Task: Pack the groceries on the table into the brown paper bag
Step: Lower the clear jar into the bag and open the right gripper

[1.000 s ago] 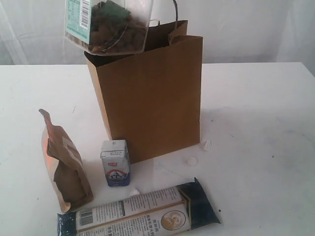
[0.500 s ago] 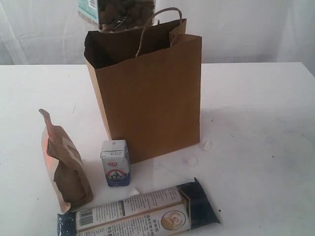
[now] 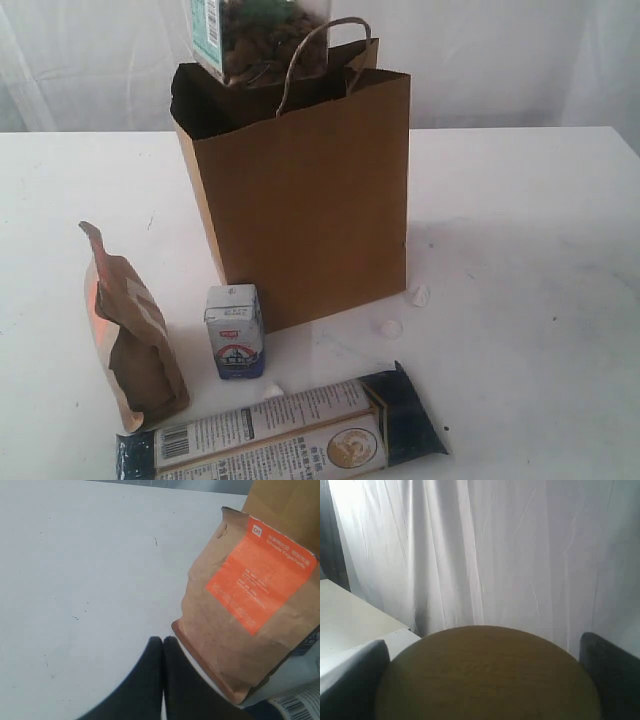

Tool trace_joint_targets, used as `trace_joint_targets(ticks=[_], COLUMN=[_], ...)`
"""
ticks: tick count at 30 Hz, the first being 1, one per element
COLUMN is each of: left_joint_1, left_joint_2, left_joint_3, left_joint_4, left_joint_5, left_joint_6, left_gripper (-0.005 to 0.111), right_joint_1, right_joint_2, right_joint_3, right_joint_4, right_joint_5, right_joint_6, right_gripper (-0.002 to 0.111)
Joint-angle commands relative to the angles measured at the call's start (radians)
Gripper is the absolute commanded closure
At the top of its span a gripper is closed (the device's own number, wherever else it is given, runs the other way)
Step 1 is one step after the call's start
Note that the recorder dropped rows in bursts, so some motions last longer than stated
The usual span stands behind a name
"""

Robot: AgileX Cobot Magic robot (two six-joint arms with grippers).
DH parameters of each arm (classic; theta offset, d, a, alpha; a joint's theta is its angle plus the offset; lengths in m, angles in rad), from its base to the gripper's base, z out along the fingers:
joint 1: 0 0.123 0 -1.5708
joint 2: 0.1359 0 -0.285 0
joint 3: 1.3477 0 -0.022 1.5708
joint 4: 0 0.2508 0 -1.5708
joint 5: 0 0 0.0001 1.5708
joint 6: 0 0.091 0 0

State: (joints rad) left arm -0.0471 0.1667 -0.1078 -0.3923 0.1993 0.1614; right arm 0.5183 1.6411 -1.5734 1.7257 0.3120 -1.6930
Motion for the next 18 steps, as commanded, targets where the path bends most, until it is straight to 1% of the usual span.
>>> trace_joint_targets(ticks=[1,4,6,7,8,9,11,15,18], left_joint_1=[-0.006,-0.006,-0.006,-0.006,-0.006,-0.006,-0.006,-0.006,-0.006], left_joint_2=[-0.003,-0.003,-0.003,-0.003,-0.003,-0.003,-0.003,-0.003,-0.003], left_joint_3=[0.006,0.006,0.006,0.006,0.006,0.006,0.006,0.006,0.006], left_joint_4=[-0.003,-0.003,-0.003,-0.003,-0.003,-0.003,-0.003,-0.003,-0.003], left_joint_5=[-0.004,-0.006,-0.006,-0.006,-0.006,-0.006,-0.006,-0.006,-0.006], left_joint_6=[-0.007,-0.007,-0.007,-0.007,-0.007,-0.007,-0.007,-0.007,-0.007], left_gripper=[0.107,0.107,0.107,0.107,0.107,0.107,0.107,0.107,0.107], right_joint_1=[0.002,0.002,0.002,0.002,0.002,0.002,0.002,0.002,0.002], right_joint_2=[0.01,0.012,0.012,0.012,0.012,0.012,0.012,0.012,0.012], right_joint_3=[-0.008,-0.008,-0.008,-0.008,-0.008,-0.008,-0.008,-0.008,-0.008], right_joint_4=[0.019,0.019,-0.034,-0.137,-0.202,-0.33,-0.441,-0.551,-0.577], right_joint_5=[0.03,0.03,0.03,0.03,0.03,0.032,0.032,-0.009,-0.033], right_joint_6=[-0.003,0.071,0.143,0.225,0.264,0.353,0.426,0.442,0.442], right_gripper=[0.076,0.076,0.076,0.076,0.076,0.076,0.076,0.076,0.076])
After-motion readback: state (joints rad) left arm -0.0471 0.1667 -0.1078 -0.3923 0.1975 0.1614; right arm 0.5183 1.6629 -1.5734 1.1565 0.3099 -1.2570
